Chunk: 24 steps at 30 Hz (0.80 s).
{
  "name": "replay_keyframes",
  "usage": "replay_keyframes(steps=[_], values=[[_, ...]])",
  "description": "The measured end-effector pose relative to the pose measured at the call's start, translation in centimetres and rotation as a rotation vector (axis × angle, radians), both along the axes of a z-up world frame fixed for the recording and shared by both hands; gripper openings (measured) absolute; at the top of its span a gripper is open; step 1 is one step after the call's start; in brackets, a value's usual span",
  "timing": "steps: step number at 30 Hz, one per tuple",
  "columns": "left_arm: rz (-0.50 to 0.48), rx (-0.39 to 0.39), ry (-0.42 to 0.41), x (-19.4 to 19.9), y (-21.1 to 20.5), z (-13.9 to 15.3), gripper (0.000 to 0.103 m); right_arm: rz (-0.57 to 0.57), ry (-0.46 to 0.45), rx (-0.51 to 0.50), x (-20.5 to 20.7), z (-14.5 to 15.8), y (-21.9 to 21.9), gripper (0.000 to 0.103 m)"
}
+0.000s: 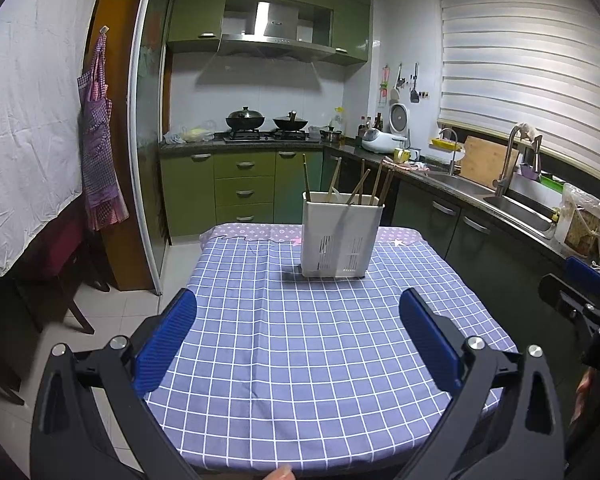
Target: Organize utensils
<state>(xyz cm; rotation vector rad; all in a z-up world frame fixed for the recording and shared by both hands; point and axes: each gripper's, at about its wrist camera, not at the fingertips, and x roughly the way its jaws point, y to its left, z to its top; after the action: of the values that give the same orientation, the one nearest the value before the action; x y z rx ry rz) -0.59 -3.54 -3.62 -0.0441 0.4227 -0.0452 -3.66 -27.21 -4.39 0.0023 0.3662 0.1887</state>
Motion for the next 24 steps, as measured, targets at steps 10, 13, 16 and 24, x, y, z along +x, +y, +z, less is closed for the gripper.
replay_keyframes(steps=[10,13,16,24], values=[[-0.005,0.004,0.003,-0.03,-0.07,-0.08,0.097,0.002,0.003,0.002,0.09,-0.18,0.16,0.099],[-0.006,0.004,0.004,-0.02,-0.15,-0.08,0.097,0.002,0.003,0.003,0.15,-0.30,0.23,0.099],[-0.006,0.002,0.005,0.00,-0.05,-0.10,0.097,0.003,0.004,0.004,0.16,-0.44,0.25,0.099],[-0.009,-0.002,0.003,-0.11,-0.22,-0.05,0.097,0.008,0.008,0.004,0.31,-0.62,0.52,0.099]])
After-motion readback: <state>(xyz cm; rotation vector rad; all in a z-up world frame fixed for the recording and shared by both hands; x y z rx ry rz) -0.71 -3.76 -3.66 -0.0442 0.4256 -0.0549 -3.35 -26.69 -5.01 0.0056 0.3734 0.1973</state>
